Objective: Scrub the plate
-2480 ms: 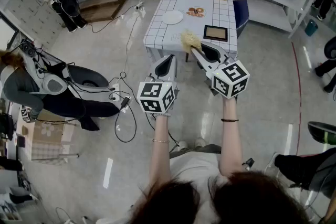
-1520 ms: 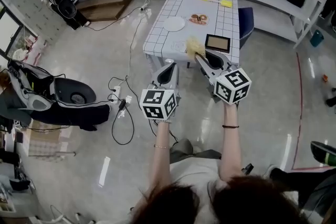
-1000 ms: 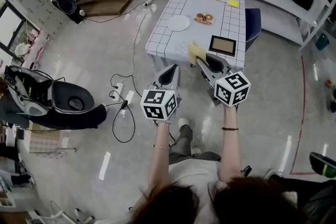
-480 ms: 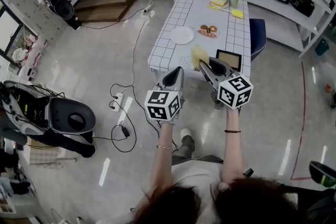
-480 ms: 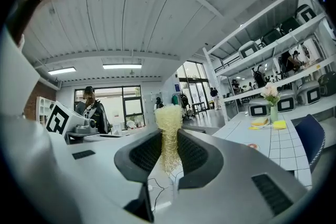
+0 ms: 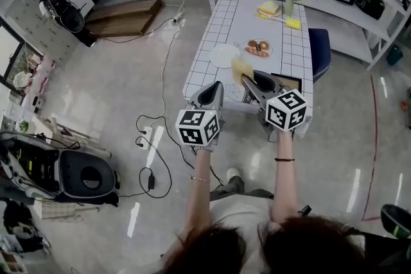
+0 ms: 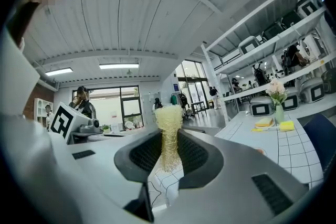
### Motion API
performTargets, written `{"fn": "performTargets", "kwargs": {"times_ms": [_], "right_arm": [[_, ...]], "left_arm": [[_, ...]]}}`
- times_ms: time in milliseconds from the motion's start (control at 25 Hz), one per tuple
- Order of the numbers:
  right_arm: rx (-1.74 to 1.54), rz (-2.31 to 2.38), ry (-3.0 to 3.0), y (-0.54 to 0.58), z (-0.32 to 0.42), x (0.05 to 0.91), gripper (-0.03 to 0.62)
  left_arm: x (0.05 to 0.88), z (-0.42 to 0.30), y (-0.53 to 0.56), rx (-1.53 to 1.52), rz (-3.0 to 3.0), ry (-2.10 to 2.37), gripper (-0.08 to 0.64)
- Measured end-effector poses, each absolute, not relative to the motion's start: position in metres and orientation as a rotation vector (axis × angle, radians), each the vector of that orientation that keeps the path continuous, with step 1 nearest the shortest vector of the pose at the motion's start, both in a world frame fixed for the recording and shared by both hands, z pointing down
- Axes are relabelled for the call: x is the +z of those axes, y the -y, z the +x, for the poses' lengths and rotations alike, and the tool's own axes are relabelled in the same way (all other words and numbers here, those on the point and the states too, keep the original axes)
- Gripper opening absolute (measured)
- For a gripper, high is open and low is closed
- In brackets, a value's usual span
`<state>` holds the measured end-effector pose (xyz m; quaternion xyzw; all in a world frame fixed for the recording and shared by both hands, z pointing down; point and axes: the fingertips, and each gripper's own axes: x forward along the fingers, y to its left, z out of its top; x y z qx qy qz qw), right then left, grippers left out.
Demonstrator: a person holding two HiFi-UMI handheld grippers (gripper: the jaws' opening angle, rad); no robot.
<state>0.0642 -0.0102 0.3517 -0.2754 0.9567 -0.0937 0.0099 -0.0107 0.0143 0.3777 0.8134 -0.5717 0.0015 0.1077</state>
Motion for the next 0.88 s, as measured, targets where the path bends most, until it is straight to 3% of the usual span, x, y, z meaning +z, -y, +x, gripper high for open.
{"fn": "performTargets", "kwargs": {"times_ms": [880], "right_arm": [[-0.358, -0.914, -2.986, 0.061, 0.042, 0.376, 0.08]], "left_arm": [[0.4, -0.033, 0.04, 0.04, 2.404, 1.614, 0.011]]}}
